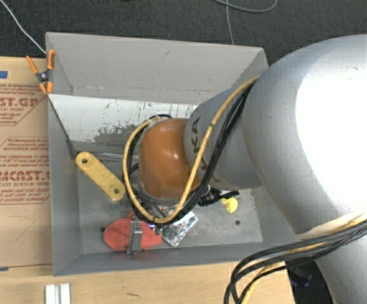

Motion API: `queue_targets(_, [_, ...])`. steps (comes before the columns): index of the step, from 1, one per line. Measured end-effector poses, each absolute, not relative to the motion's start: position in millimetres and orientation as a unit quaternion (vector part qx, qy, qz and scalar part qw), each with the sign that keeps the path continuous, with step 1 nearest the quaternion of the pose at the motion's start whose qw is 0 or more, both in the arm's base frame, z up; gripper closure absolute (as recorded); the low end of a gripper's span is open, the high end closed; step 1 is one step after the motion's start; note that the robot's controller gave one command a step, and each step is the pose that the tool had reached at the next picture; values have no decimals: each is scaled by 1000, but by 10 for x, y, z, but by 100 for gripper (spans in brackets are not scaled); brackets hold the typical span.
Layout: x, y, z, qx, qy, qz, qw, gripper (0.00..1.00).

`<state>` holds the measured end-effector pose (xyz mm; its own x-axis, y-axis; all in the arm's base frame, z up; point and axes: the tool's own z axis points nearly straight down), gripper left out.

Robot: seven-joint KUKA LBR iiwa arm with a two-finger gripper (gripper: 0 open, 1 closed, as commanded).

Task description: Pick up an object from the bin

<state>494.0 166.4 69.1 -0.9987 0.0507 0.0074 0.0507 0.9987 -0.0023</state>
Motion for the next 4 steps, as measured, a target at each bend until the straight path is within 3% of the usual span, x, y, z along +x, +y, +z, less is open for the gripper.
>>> queue_targets(1, [4985,1968,702,23,-1000,-1,1,100])
queue_targets(3, [5008,1960,702,22,-1000,-2,1,100])
queue_targets(4, [5308,2249,1008,46,-999,-2,0,100])
